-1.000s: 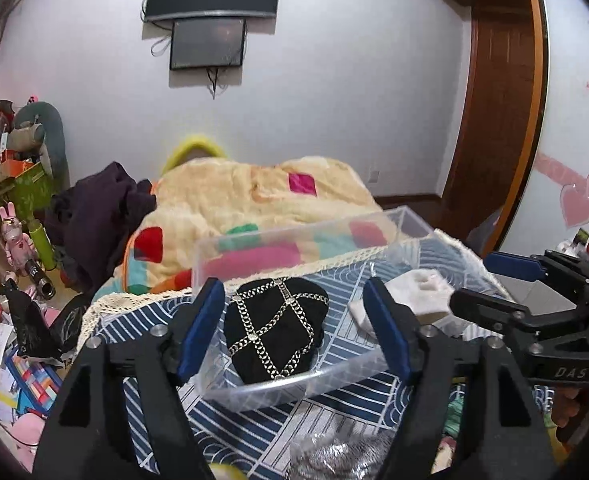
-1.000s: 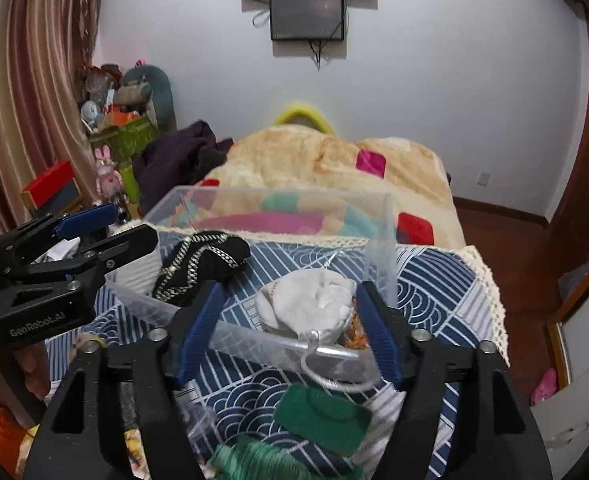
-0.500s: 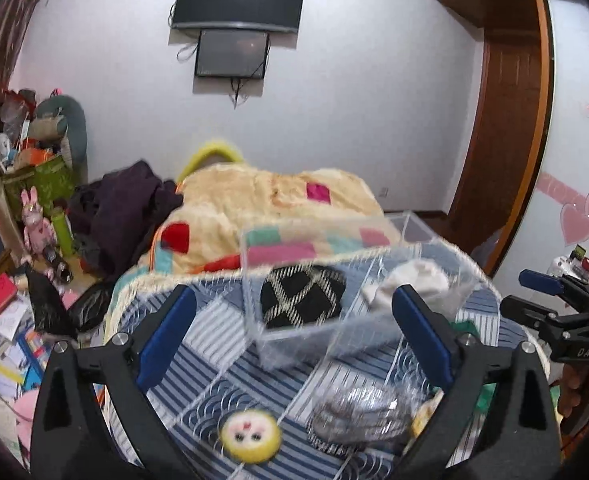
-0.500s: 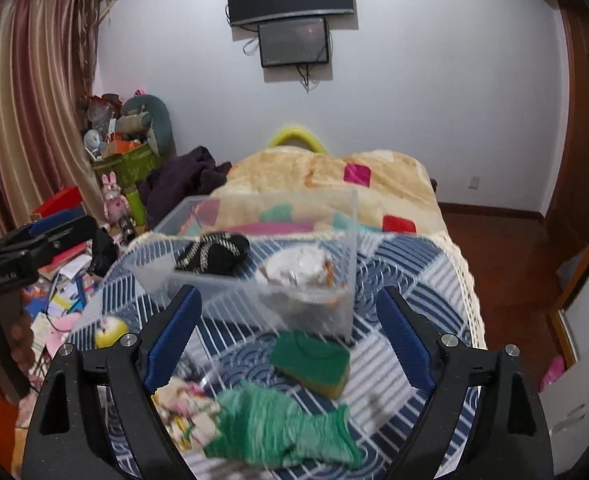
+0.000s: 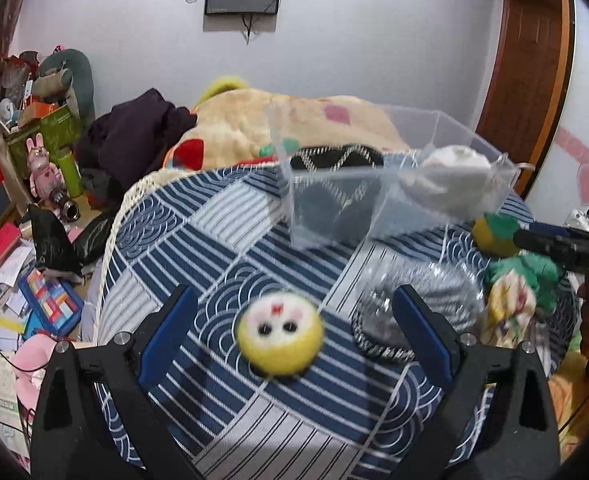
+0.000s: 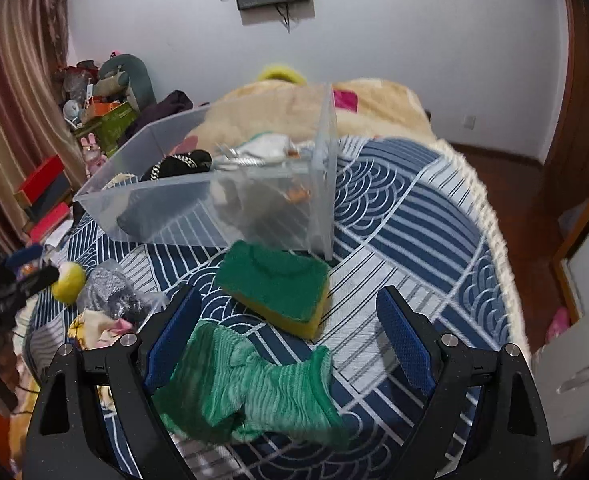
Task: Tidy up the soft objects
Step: 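Grasp the yellow fuzzy ball with left tool while right grasps green sponge, then drop the ball into the box with left tool while right drops sponge in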
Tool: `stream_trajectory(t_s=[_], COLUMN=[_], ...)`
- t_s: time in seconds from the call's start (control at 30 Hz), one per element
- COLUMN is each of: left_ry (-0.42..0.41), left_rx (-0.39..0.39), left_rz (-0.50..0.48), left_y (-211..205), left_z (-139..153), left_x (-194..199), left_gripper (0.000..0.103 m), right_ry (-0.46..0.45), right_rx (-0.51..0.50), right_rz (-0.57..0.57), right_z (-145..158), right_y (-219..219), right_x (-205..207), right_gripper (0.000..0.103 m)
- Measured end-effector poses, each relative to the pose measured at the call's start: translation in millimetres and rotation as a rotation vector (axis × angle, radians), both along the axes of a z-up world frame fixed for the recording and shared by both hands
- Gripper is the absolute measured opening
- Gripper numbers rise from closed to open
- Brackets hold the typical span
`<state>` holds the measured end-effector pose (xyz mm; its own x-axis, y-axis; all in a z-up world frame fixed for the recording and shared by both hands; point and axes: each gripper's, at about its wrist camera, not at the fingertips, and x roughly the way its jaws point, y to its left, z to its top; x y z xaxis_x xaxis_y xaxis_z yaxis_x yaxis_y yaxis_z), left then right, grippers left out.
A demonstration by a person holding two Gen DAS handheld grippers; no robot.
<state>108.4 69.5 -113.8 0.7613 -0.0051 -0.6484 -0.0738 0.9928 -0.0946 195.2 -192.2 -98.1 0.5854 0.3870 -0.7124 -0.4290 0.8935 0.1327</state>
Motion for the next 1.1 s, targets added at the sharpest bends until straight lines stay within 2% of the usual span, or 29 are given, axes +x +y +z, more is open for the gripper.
stream_trajectory(t_s=[0.03,0.1,0.17,0.2,0.23,0.3,0.4,0.53,0.93,1.1], left_ry=[0.003,0.011,0.028,0.035,0.038,0.041,0.031,0.015,-0.122,-0.166], left_rx=[0.003,0.003,-0.008,-0.022,-0.035,-0.056,-0.060,-0.089,-0.059,-0.044], left_rz=[0.002,0.002,-0.003,-0.006,-0.008,-0.015,-0.008,-0.017,-0.062,-0.074], left_y=[0,1,1,3,4,5,6,6,-13,-19], left_z=[-3,-9,-12,-15,-16,-17,-15,-9,42,62], left_x=[-1,-2,0,0,1,1,0,-3,-7,4], left_gripper=[0.099,0.092,0.078,0.075,0.070,0.059,0.045,0.043,0.043,0.043], right_ry=[0.009,0.017,0.034,0.038,0.042,0.049,0.021,-0.016,-0.158,-0.210], right_rx=[0.007,0.008,-0.004,-0.007,-0.013,-0.015,-0.008,0.001,0.038,0.059], right_rz=[0.001,0.012,0.022,0.021,0.019,0.027,0.025,0.025,0.041,0.054], right_z=[-1,-4,-8,-9,-10,-11,-6,2,41,59], right_y=[1,5,10,12,13,14,11,4,-2,9], right_x=[1,4,6,6,7,9,2,-6,-36,-33], right_gripper=[0.088,0.087,0.086,0.082,0.073,0.062,0.059,0.058,0.058,0.058])
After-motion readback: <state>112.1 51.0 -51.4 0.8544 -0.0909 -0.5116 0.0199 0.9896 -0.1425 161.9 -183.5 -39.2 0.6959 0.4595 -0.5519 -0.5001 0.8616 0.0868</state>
